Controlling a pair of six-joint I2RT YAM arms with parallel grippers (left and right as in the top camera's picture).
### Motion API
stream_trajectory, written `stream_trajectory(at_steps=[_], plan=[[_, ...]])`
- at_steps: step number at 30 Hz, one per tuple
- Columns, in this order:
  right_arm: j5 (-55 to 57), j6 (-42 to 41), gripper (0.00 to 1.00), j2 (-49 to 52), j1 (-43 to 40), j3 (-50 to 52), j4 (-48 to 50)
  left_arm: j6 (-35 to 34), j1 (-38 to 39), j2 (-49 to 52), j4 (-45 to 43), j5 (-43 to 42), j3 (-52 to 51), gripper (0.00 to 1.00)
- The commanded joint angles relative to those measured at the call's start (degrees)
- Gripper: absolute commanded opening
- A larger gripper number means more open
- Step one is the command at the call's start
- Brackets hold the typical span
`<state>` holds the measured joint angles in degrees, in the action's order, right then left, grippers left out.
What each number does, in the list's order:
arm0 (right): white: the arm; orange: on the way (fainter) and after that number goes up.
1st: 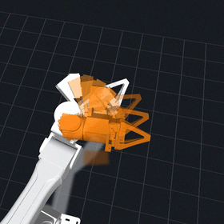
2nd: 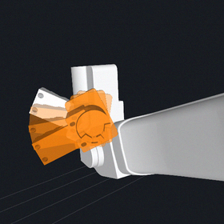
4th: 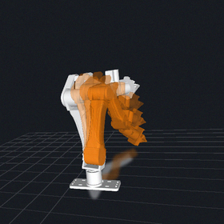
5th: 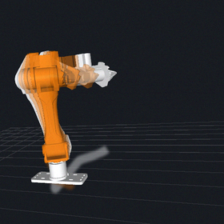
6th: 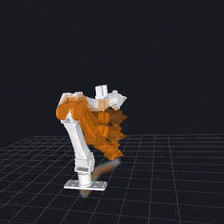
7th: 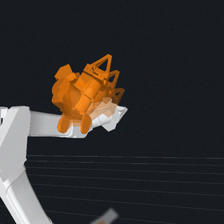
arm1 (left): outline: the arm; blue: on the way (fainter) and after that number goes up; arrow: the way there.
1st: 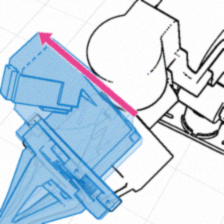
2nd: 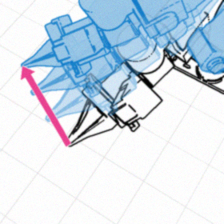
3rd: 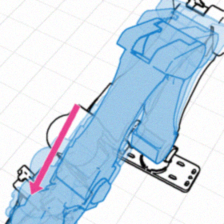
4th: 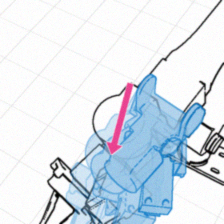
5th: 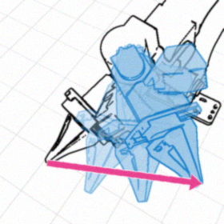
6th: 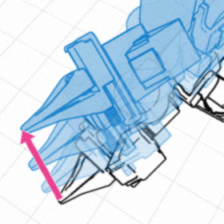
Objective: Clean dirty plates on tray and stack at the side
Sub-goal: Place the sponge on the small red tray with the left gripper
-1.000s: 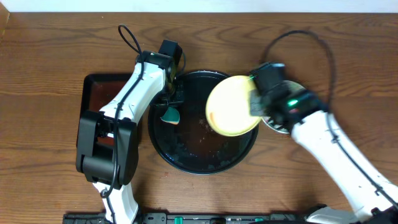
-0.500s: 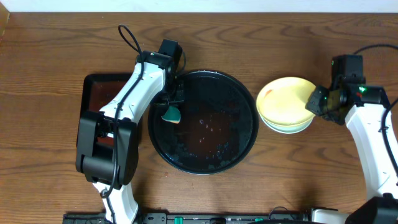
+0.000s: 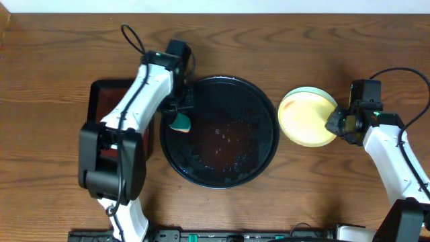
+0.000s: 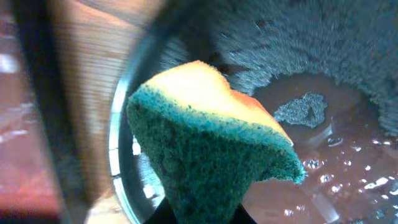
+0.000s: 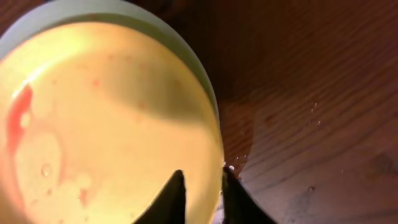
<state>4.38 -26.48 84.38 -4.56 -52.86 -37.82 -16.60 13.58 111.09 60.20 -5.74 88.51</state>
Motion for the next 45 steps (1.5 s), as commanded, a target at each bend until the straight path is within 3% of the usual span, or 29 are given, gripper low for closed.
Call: stream_trajectory(at_steps=[1, 6, 13, 25, 31, 32, 34, 40, 45], plan=[[1.86, -0.04, 0.25, 0.15, -0.28, -0.98, 0.37, 3.48, -4.22, -6.82, 2.62, 0.39, 3.67, 0.08], [-0.11, 0.00, 0.41, 0.15, -0.26, -4.20, -0.35, 4.59, -10.03, -12.55, 4.76, 2.67, 3.67, 0.08], [-15.10, 6.03, 0.55, 0.15, 1.22, -10.84, -3.32, 8.07, -18.73, -14.56, 5.51, 4.55, 3.04, 0.08], [-14.71, 6.45, 0.64, 0.15, 10.32, -11.15, -4.17, 8.52, -24.44, -4.39, -0.13, 7.06, -3.02, 0.08], [-13.64, 6.47, 0.66, 0.15, 12.17, -11.15, -4.72, 8.46, -24.44, 0.33, -2.23, 6.62, -3.02, 0.37], [-13.64, 6.45, 0.66, 0.15, 12.17, -11.15, -4.81, 8.44, -24.44, 0.50, -2.25, 6.60, -3.02, 0.45], [-13.64, 6.45, 0.66, 0.15, 12.15, -11.15, -4.96, 8.46, -24.44, 0.46, -2.16, 6.60, -3.02, 0.72], [-13.66, 6.49, 0.67, -0.15, 12.15, -11.17, -5.77, 8.41, -24.44, -0.09, 0.72, 5.49, -1.88, 0.75], [-13.68, 8.72, 0.68, -2.69, 12.17, -11.69, -7.06, 8.41, -24.24, -5.14, 4.39, -1.16, -0.24, 0.76]])
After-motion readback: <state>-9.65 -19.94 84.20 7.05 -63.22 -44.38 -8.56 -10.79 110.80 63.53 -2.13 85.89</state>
